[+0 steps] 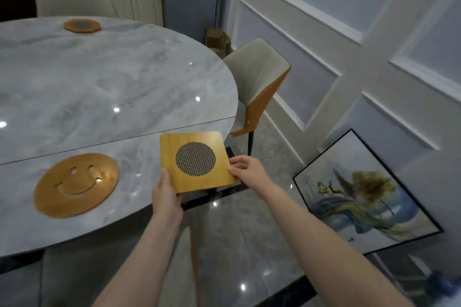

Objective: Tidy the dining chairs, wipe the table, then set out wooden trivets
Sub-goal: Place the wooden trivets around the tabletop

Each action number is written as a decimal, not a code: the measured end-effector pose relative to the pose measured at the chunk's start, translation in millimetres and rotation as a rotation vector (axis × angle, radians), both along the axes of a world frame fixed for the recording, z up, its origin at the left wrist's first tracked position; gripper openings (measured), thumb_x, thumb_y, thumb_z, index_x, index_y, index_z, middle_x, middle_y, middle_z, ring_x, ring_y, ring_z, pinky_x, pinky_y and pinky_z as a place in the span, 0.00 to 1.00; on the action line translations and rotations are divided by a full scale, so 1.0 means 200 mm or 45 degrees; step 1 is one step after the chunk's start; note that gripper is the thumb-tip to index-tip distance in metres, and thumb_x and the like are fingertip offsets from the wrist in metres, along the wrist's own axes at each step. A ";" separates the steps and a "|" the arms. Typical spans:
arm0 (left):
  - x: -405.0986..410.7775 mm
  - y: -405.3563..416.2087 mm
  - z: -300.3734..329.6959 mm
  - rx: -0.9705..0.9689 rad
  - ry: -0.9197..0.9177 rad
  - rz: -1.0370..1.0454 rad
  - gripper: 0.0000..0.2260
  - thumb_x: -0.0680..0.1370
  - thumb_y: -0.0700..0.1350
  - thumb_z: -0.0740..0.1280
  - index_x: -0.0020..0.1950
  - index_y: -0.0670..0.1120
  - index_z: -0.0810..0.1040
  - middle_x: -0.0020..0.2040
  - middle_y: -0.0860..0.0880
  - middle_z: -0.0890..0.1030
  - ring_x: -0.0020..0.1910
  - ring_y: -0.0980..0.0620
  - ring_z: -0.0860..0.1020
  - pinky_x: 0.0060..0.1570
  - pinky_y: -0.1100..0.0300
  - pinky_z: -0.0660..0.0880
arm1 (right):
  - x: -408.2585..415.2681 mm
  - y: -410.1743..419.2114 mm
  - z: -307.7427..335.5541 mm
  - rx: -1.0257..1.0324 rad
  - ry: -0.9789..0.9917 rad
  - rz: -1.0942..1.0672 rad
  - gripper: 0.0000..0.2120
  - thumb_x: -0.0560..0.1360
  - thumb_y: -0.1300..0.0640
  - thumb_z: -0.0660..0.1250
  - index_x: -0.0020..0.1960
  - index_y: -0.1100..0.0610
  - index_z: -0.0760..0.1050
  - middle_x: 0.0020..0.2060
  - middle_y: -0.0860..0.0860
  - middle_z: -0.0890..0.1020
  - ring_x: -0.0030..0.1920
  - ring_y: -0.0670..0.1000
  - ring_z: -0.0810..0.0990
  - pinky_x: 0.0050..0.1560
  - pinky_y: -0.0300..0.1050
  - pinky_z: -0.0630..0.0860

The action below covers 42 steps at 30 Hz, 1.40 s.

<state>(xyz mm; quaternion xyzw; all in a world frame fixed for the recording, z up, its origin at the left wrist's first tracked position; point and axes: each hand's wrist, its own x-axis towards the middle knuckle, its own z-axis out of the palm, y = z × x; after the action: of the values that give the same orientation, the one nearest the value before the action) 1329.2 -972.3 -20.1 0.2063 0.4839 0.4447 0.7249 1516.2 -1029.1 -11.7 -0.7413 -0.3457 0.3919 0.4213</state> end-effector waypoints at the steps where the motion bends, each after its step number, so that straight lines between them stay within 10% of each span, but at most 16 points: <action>1: 0.12 -0.04 -0.01 -0.009 -0.010 0.007 0.17 0.83 0.50 0.56 0.67 0.43 0.71 0.56 0.47 0.79 0.49 0.52 0.78 0.48 0.54 0.75 | 0.12 -0.04 0.01 0.005 -0.017 0.000 0.10 0.75 0.64 0.67 0.57 0.61 0.77 0.39 0.51 0.80 0.39 0.46 0.79 0.41 0.39 0.78; 18: 1.39 0.03 0.08 0.017 -0.027 -0.032 0.18 0.82 0.53 0.56 0.68 0.46 0.70 0.59 0.48 0.78 0.58 0.49 0.76 0.60 0.51 0.72 | 1.37 0.01 0.13 0.028 -0.068 -0.078 0.11 0.75 0.66 0.67 0.57 0.63 0.76 0.43 0.56 0.79 0.46 0.52 0.79 0.46 0.44 0.80; 25: 1.91 0.53 0.08 0.018 -0.070 0.053 0.18 0.82 0.52 0.56 0.69 0.45 0.70 0.62 0.47 0.77 0.59 0.49 0.76 0.62 0.49 0.72 | 1.87 0.55 0.19 0.027 -0.110 -0.032 0.11 0.75 0.68 0.67 0.56 0.63 0.77 0.41 0.53 0.79 0.44 0.50 0.78 0.41 0.38 0.78; 31: 2.26 0.92 0.16 0.000 -0.096 0.145 0.14 0.82 0.51 0.57 0.64 0.46 0.71 0.59 0.46 0.77 0.52 0.49 0.77 0.42 0.54 0.76 | 2.24 0.97 0.26 0.045 -0.141 0.037 0.10 0.74 0.66 0.68 0.55 0.60 0.77 0.42 0.53 0.79 0.45 0.50 0.78 0.42 0.39 0.77; 42: 2.71 1.63 0.10 -0.056 -0.050 0.521 0.20 0.81 0.53 0.58 0.67 0.42 0.72 0.60 0.44 0.78 0.54 0.47 0.78 0.53 0.50 0.76 | 2.69 1.93 0.23 0.014 -0.215 0.455 0.12 0.75 0.64 0.68 0.58 0.61 0.76 0.41 0.49 0.77 0.47 0.48 0.77 0.51 0.42 0.77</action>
<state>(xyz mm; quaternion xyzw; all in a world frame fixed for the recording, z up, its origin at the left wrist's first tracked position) 1870.5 -647.0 -0.9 0.0790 0.5109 0.5761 0.6331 2053.8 -643.1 34.9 -0.6961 -0.5081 0.3949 0.3184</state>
